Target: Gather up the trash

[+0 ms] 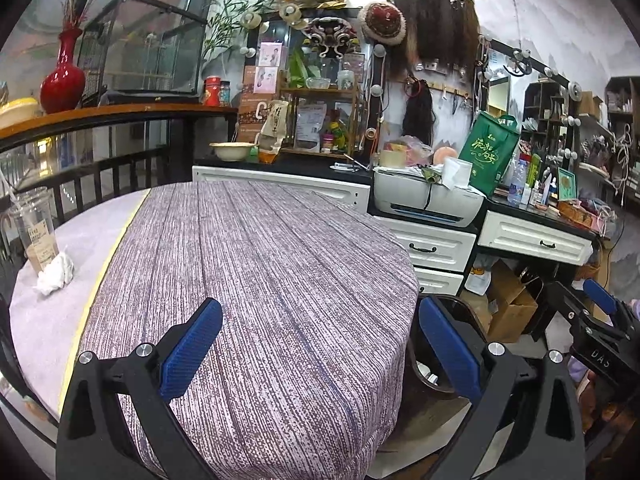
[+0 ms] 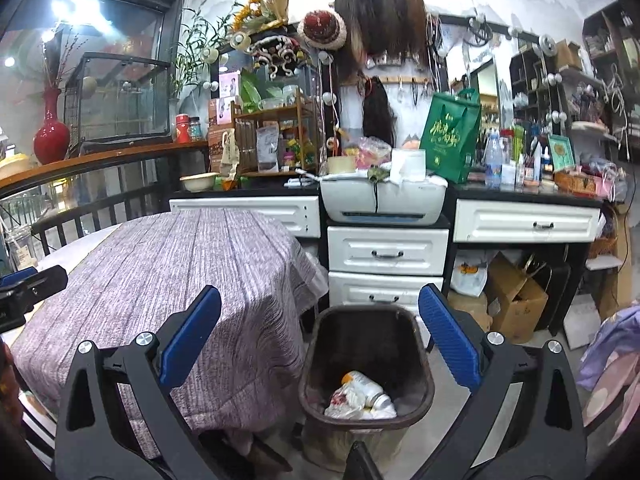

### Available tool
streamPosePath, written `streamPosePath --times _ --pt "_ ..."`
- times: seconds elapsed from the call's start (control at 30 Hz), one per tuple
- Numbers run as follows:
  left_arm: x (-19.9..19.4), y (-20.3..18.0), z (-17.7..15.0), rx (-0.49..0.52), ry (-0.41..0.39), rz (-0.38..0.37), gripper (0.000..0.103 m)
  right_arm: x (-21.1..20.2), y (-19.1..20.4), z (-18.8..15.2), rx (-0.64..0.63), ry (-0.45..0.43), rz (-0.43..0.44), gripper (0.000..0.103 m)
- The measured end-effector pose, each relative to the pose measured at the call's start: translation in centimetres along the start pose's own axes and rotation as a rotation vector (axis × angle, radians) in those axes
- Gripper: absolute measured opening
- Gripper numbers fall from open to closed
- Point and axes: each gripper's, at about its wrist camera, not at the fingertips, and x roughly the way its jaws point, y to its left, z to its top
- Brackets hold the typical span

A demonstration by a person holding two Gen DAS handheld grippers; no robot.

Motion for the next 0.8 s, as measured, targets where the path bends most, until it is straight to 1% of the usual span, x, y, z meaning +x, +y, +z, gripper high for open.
streamPosePath --times 0.1,0.27,0.47,0.8 --pt "0.11 0.48 0.07 -0.02 0.003 -0.004 0.098 -0.15 0.16 0.05 -0.019 -0.019 0.004 0.097" --pt "0.04 0.41 0.05 -0.012 0.001 0.001 0.097 0.08 0.19 0.07 -0.022 -0.008 0.028 0.097" --pt "0.16 0.14 0.06 0.02 -0.002 0.002 0.098 0.08 0.2 -0.03 -0.024 -0.005 0.032 0.097" --pt "0.28 0.67 0.31 0.002 0.0 0.001 0.097 0.26 0.04 -0.01 -0.024 0.003 0.039 0.097"
